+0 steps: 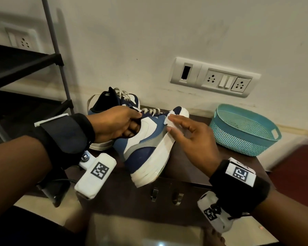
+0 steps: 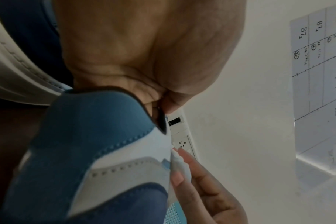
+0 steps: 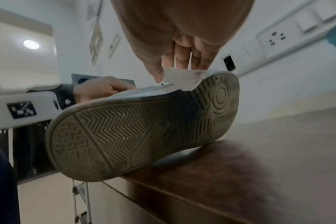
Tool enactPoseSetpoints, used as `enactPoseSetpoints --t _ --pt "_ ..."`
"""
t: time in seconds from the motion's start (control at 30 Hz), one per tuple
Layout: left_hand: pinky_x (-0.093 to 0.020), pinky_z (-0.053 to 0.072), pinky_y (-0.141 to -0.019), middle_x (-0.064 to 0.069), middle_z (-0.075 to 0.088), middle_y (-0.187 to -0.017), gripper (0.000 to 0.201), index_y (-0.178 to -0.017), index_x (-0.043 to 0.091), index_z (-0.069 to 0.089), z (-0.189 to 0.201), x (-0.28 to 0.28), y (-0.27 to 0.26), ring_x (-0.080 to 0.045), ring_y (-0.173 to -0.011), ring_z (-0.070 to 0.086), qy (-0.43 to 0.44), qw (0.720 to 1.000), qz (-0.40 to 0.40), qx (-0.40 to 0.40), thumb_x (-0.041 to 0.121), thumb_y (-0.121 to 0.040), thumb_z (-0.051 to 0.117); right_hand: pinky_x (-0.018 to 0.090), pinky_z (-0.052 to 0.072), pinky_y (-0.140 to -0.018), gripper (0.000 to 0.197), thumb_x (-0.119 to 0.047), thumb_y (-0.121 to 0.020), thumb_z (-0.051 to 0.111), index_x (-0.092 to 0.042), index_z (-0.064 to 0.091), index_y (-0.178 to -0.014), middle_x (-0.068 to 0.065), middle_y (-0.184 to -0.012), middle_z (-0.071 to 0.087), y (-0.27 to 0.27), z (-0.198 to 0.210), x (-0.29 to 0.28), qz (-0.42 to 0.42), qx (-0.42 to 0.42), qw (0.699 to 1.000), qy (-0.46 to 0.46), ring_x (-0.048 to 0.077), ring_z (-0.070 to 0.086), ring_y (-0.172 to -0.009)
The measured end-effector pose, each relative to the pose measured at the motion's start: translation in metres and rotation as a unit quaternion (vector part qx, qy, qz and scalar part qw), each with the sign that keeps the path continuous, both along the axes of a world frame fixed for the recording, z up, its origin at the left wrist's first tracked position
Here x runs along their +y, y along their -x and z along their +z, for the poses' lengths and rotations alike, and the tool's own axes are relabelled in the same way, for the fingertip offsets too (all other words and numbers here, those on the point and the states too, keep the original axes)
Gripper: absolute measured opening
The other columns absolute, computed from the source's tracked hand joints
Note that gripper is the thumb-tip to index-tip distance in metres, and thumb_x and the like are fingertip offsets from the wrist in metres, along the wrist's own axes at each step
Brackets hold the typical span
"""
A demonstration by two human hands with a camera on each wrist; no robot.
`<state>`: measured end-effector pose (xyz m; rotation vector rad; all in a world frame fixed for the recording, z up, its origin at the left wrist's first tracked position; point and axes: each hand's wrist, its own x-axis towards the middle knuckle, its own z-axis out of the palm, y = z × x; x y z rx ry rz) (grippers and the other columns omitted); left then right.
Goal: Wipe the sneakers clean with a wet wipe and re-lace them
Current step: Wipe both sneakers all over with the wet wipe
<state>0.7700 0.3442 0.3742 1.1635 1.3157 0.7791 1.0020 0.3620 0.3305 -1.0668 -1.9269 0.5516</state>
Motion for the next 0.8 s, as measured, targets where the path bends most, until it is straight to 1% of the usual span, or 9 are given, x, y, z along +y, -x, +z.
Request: enactPoseSetpoints --t 0.07,0.17,0.3,0.37,0.43,0.5,0.6,0.7,0.8 --pt "-0.02 0.043 -0.055 -0.016 0.063 -0.082 0.031 -0.101 0.006 0.059 0.001 -0.002 0.001 -0.015 -0.058 0.051 0.005 1.0 -0.017 -0.001 0.023 -0.107 0.034 0.003 0.036 -0.104 0.037 -0.016 -0.093 0.072 -0.021 0.069 -0.13 -0.013 -0.132 0.064 -0.005 0.001 -0.001 -0.009 -0.058 0.997 -0.04 -0.008 0.052 -0.124" --pt "-0.023 0.046 -0.068 -0.02 0.068 -0.093 0.037 -0.108 0.002 0.066 0.002 -0.003 0.001 -0.018 -0.07 0.059 0.018 0.999 -0.044 -0.004 0.027 -0.107 0.038 0.013 0.037 -0.112 0.036 -0.006 -0.096 0.066 -0.017 0.069 -0.13 -0.012 -0.132 0.062 -0.007 -0.003 0.002 -0.024 -0.073 0.994 -0.074 -0.005 0.051 -0.127" --pt "-0.025 0.033 -0.062 -0.012 0.047 -0.076 0.027 -0.094 0.009 0.06 0.002 -0.004 -0.004 -0.014 -0.062 0.038 0.035 0.998 -0.048 -0.004 0.025 -0.107 0.043 0.028 0.04 -0.116 0.038 -0.003 -0.096 0.063 -0.017 0.067 -0.132 -0.009 -0.139 0.06 0.007 -0.005 -0.012 0.027 -0.038 0.997 -0.065 0.001 0.05 -0.136" --pt "-0.022 0.037 -0.06 -0.004 0.05 -0.066 0.031 -0.086 0.011 0.06 0.002 -0.003 -0.002 -0.011 -0.057 0.042 0.041 0.999 -0.021 -0.023 0.021 -0.108 0.04 0.03 0.038 -0.118 0.042 -0.004 -0.097 0.061 -0.017 0.064 -0.137 -0.005 -0.147 0.056 0.019 -0.009 -0.03 0.089 -0.071 0.99 -0.087 0.003 0.044 -0.142" --pt "-0.021 0.05 -0.063 -0.007 0.065 -0.074 0.035 -0.097 0.004 0.066 0.004 -0.004 0.0 -0.013 -0.061 0.058 0.059 0.995 -0.038 -0.076 0.02 -0.108 0.037 0.034 0.039 -0.118 0.044 -0.004 -0.095 0.06 -0.014 0.063 -0.138 0.0 -0.15 0.054 0.03 -0.011 -0.048 0.137 -0.128 0.972 -0.143 0.009 0.042 -0.145" --pt "-0.022 0.056 -0.054 -0.01 0.069 -0.073 0.042 -0.091 0.0 0.069 0.007 -0.005 0.002 -0.016 -0.055 0.063 0.082 0.99 -0.044 -0.109 0.02 -0.108 0.036 0.039 0.04 -0.116 0.047 -0.003 -0.088 0.064 -0.009 0.065 -0.134 0.008 -0.147 0.056 0.038 -0.014 -0.06 0.174 -0.195 0.942 -0.212 0.021 0.046 -0.143" --pt "-0.023 0.044 -0.038 -0.007 0.06 -0.058 0.059 -0.065 0.008 0.073 0.01 -0.006 0.001 -0.016 -0.041 0.052 0.111 0.988 -0.062 -0.092 0.025 -0.108 0.036 0.038 0.031 -0.12 0.043 -0.009 -0.091 0.062 -0.008 0.064 -0.134 0.013 -0.15 0.053 0.047 -0.017 -0.065 0.22 -0.271 0.901 -0.26 0.027 0.043 -0.144" --pt "-0.023 0.033 -0.041 -0.005 0.053 -0.056 0.064 -0.056 0.012 0.07 0.008 -0.005 0.002 -0.018 -0.046 0.041 0.122 0.986 -0.098 -0.057 0.031 -0.107 0.035 0.039 0.026 -0.122 0.045 -0.018 -0.097 0.039 -0.007 0.066 -0.131 0.013 -0.149 0.054 0.053 -0.016 -0.071 0.233 -0.309 0.882 -0.27 0.029 0.043 -0.144" --pt "-0.024 0.029 -0.04 -0.004 0.044 -0.058 0.058 -0.057 0.013 0.063 0.007 -0.004 0.0 -0.018 -0.05 0.034 0.108 0.99 -0.075 -0.04 0.03 -0.106 0.037 0.041 0.017 -0.125 0.034 -0.014 -0.098 0.049 -0.005 0.07 -0.122 0.015 -0.145 0.058 0.062 -0.015 -0.077 0.25 -0.366 0.845 -0.299 0.033 0.038 -0.147"
